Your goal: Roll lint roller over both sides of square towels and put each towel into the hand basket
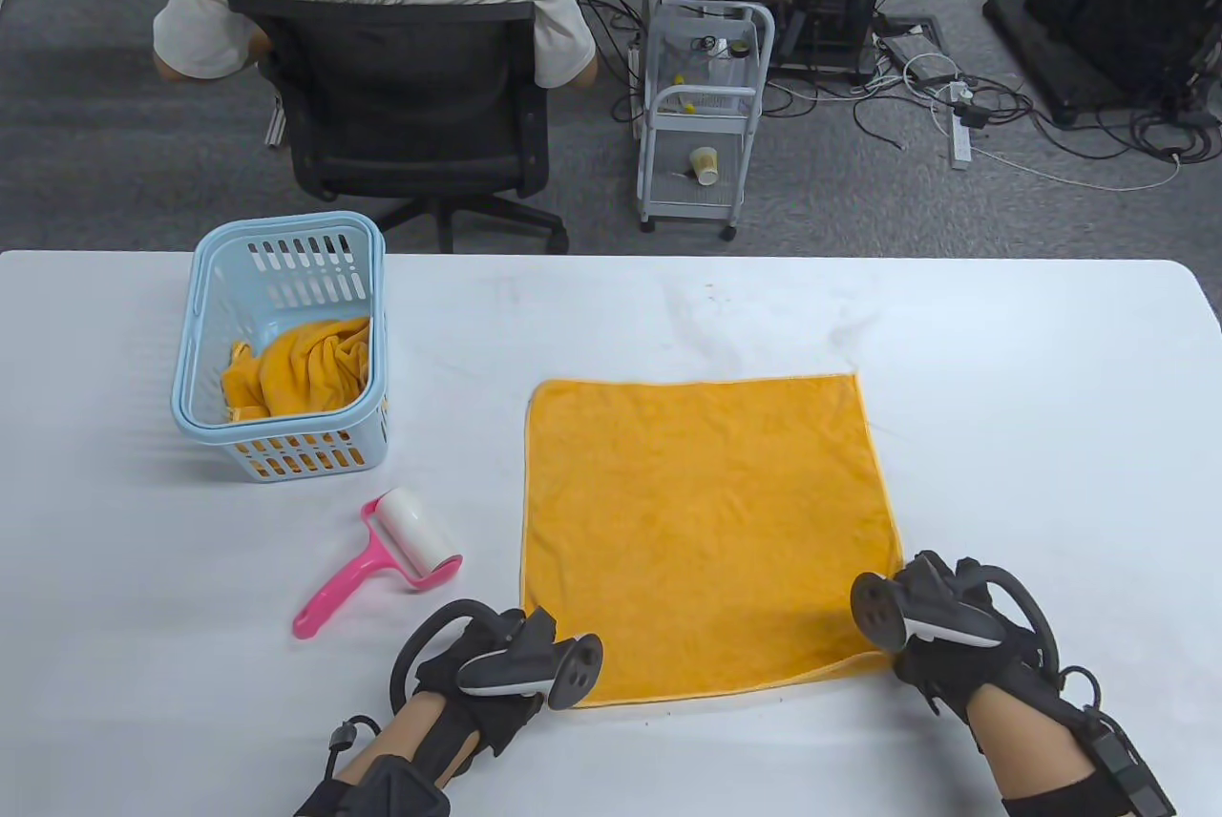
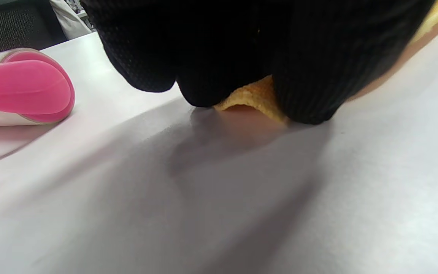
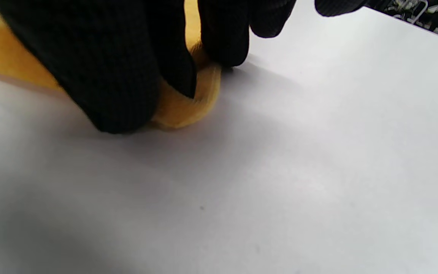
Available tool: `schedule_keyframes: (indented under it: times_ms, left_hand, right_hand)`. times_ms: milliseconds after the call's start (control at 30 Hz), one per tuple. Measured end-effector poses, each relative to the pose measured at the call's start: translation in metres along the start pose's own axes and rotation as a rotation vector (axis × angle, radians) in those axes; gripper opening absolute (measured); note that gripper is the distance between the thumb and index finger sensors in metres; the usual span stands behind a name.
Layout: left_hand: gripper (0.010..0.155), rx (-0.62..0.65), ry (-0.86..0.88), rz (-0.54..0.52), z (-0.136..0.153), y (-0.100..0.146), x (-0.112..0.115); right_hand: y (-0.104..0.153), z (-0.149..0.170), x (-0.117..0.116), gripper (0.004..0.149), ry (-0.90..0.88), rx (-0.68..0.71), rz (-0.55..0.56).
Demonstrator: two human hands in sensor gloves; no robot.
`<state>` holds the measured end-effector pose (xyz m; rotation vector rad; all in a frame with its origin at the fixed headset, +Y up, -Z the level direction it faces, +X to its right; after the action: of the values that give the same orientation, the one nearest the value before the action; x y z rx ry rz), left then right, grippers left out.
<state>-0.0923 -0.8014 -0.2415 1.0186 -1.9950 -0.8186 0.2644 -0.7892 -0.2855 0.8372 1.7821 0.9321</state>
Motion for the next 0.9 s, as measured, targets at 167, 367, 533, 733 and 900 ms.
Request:
schedule_keyframes:
  times_ms: [167, 367, 533, 733, 900]
  left_hand:
    - [0.035, -0.004, 0.135, -0.005, 0.018, 0.006, -0.011]
    - [0.035, -0.092, 0.209, -0.231, 0.061, 0.060, -0.084]
    - [0.036, -0.160, 0.235, -0.492, 0.094, 0.134, -0.162]
    - [0.036, -0.210, 0.262, -0.713, 0.118, 0.212, -0.229]
    - [0.036, -0.236, 0.324, -0.736, 0.141, 0.220, -0.256]
  right_hand:
    - [0.003, 0.028, 0.005, 0.040, -0.264, 0.039, -0.004]
    - [0.038, 0.068, 0.060, 0.040, -0.540, 0.114, 0.155]
    - [0.101, 0.094, 0.135, 0.041, -0.663, 0.219, 0.349]
    - [0.174, 0.112, 0.215, 0.043, -0.748, 0.343, 0.518]
    - [0.178, 0.129, 0.246, 0.043, -0.831, 0.356, 0.527]
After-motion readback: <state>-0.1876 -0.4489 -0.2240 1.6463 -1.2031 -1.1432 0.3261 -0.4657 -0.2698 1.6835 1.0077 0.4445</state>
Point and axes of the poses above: the tracker on the back of each hand, its own z axis roughly to the little-finger side, its own y axis roughly from the fingertips to the wrist, x = y × z, the point moved 3 cm from there along -y, roughly from the wrist to the fingertips, and after that the axes turned 3 degrees about -x, right-handed, at the moved point
